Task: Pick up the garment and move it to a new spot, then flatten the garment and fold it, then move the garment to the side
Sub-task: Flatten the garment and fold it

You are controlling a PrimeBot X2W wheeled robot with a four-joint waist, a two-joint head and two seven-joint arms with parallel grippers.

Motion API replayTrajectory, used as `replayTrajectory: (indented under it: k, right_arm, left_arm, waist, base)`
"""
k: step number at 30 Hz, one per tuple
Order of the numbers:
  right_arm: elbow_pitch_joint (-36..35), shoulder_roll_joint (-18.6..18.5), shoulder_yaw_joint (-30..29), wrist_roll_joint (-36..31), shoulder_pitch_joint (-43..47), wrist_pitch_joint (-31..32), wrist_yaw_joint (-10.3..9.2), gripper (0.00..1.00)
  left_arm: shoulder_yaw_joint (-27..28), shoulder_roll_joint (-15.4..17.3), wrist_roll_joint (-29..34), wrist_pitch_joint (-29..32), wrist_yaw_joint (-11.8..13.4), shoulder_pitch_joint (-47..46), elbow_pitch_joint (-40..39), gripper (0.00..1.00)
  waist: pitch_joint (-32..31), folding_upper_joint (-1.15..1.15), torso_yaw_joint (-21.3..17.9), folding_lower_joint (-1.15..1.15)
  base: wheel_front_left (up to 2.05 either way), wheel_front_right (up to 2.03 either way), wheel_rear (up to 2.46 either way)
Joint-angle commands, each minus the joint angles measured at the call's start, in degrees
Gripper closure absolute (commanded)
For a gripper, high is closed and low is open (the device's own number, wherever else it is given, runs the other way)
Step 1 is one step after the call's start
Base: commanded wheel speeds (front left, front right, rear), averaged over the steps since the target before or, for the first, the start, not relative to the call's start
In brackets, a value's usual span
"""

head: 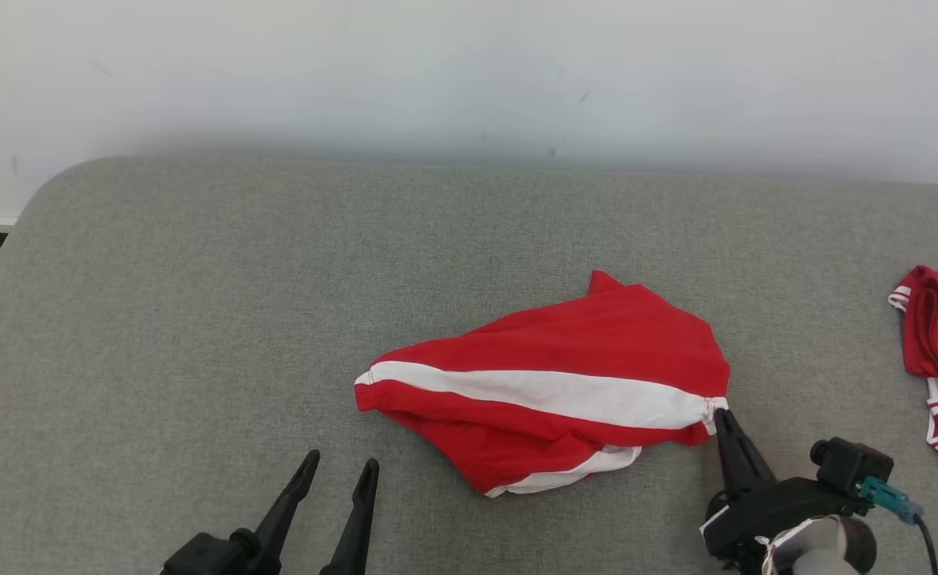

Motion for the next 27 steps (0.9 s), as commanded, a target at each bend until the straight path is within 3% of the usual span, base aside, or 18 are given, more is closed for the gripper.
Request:
replayTrajectory:
  k: [1, 9, 17, 27]
  right_arm:
    - [-0.48, -0.89, 0.03, -1.06, 0.15, -0.03, -0.16, 1.0]
    - [-5.16, -5.93, -1.36, -7.33, 4.36, -0.03, -0.16, 1.0]
    - [-7.91, -8.21, -1.58, -13.12, 5.91, -0.03, -0.16, 1.0]
    - [-6.72, -7.24, -0.8, -16.18, 3.84, -0.03, -0.16, 1.0]
  left_arm:
    - [0.4, -0.29, 0.44, -0.2, 0.08, 0.7, 0.02, 0.0]
    - [1.78, -1.83, -1.69, 1.07, -0.9, -0.5, 1.48, 0.0]
    - [2.18, -3.3, -8.9, 11.82, -0.48, -4.91, 1.16, 0.0]
    - [1.92, -3.03, -10.14, 22.69, 4.18, -12.04, 4.34, 0.02]
  waist:
    - [0.02, 0.0, -0.14, 0.0]
    - [0.5, 0.0, -1.51, 0.0]
    - [2.25, 0.0, -3.42, 0.0]
    - [4.29, 0.0, -4.56, 0.0]
  base:
    - [0.0, 0.0, 0.0]
    - [0.0, 0.0, 0.0]
    - [0.0, 0.0, 0.0]
    - [0.0, 0.0, 0.0]
